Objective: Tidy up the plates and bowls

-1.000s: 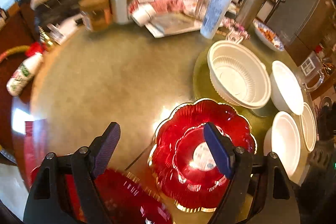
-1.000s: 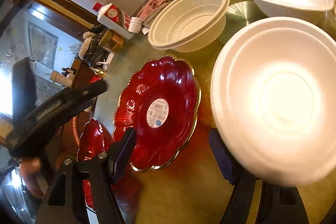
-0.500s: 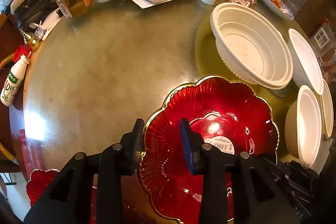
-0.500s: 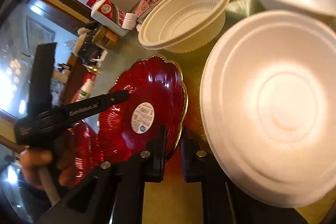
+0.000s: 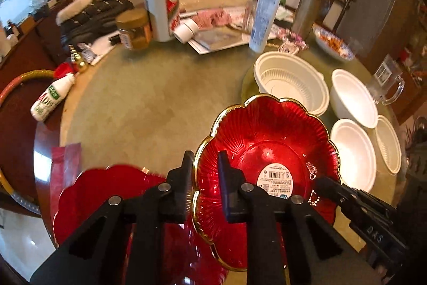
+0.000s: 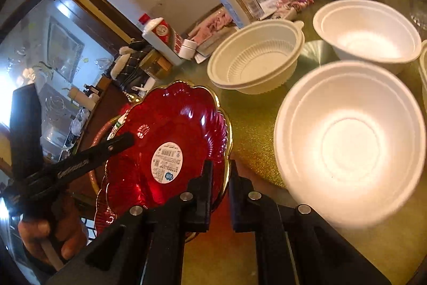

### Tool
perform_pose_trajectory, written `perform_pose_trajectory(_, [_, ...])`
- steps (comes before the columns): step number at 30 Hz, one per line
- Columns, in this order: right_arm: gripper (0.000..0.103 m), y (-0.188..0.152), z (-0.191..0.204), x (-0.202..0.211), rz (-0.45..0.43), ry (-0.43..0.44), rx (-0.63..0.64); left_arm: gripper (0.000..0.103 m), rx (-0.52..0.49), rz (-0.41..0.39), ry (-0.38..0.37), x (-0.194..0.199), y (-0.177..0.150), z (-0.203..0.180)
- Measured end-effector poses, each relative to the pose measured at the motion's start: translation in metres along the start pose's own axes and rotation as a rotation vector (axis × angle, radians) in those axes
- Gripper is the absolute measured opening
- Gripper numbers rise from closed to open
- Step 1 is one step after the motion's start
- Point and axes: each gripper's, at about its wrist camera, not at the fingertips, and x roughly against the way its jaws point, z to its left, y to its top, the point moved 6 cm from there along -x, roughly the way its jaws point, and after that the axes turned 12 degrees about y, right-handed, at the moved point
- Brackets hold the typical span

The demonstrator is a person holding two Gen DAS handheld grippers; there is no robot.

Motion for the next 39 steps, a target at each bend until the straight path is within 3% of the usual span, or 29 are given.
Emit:
perform_pose_trajectory(18, [0.012, -0.017, 0.045, 0.02, 0.003, 0.033, 0.15, 0.012, 0.218, -0.11, 0.037, 0.051, -0.062, 0.035])
perform_pose_trajectory(39, [0.013, -0.033, 0.086, -0.001, 0.053, 0.038, 0.234, 0.013, 0.3, -0.134, 0.064, 0.06, -0.088, 0.076])
